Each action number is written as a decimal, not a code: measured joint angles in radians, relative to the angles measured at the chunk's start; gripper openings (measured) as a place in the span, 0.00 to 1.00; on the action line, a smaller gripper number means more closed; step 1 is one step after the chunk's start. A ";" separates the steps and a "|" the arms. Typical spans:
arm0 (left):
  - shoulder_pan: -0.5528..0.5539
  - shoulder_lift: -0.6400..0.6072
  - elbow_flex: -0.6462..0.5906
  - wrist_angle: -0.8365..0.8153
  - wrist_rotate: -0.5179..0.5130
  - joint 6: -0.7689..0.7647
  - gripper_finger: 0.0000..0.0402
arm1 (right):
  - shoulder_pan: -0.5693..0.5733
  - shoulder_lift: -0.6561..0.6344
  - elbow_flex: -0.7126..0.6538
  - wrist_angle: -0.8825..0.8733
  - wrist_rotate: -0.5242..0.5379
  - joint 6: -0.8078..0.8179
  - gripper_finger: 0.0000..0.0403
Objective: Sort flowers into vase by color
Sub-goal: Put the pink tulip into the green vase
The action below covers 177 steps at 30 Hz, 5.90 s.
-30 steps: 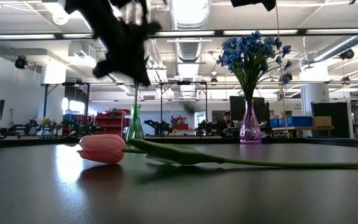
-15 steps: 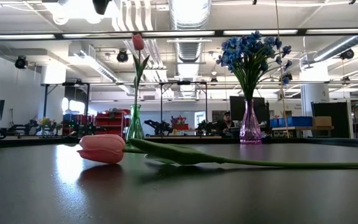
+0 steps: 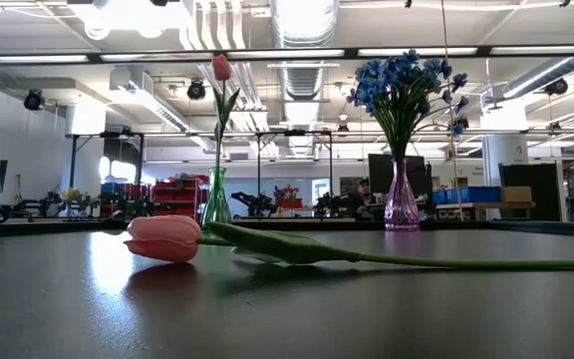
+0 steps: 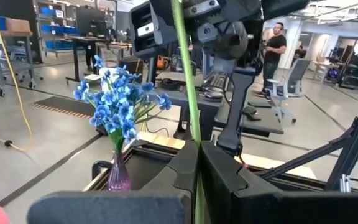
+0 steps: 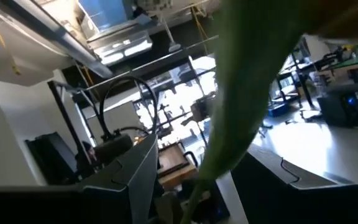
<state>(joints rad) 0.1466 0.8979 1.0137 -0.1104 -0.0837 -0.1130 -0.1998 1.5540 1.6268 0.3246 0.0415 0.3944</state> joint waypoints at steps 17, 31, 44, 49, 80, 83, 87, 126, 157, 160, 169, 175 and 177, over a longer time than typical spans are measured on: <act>0.001 -0.034 -0.013 -0.096 -0.088 -0.034 0.04 | -0.014 0.127 0.364 -0.379 0.011 -0.293 0.04; 0.033 -0.163 0.004 -0.299 -0.164 -0.080 0.31 | -0.240 0.216 0.402 -0.388 -0.189 -0.444 0.02; 0.033 -0.261 0.005 -0.395 -0.232 -0.136 0.31 | -0.322 0.473 0.467 -0.337 -0.378 -0.409 0.02; 0.033 -0.262 0.005 -0.416 -0.233 -0.158 0.31 | -0.323 0.540 0.505 -0.335 -0.385 -0.395 0.02; 0.033 -0.254 -0.001 -0.434 -0.232 -0.163 0.30 | -0.320 0.595 0.507 -0.351 -0.381 -0.314 0.02; 0.033 -0.254 -0.001 -0.435 -0.232 -0.162 0.30 | -0.320 0.594 0.508 -0.357 -0.362 -0.314 0.02; 0.033 -0.254 -0.001 -0.436 -0.232 -0.163 0.30 | -0.320 0.594 0.508 -0.367 -0.355 -0.302 0.02; 0.033 -0.237 -0.003 -0.468 -0.228 -0.158 0.30 | -0.317 0.581 0.612 -0.739 -0.323 -0.300 0.52; 0.093 -0.293 -0.217 -0.248 -0.088 -0.103 0.01 | -0.074 0.242 0.597 -1.477 -0.232 -0.389 0.05; 0.133 -0.314 -0.261 -0.216 0.013 -0.097 0.02 | 0.017 0.222 0.499 -1.499 -0.232 -0.340 0.09; 0.193 -0.342 -0.300 -0.211 0.150 -0.057 0.00 | 0.339 0.230 0.197 -1.384 -0.192 -0.053 0.32; 0.193 -0.342 -0.277 -0.222 0.177 -0.017 0.00 | 0.497 0.322 0.125 -1.284 -0.100 0.115 0.49; 0.193 -0.342 -0.276 -0.223 0.176 -0.012 0.00 | 0.513 0.369 0.133 -1.255 -0.083 0.140 0.53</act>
<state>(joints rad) 0.3393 0.5564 0.7380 -0.3332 0.0925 -0.1246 0.3133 1.9230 1.7599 -0.9300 -0.0418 0.5343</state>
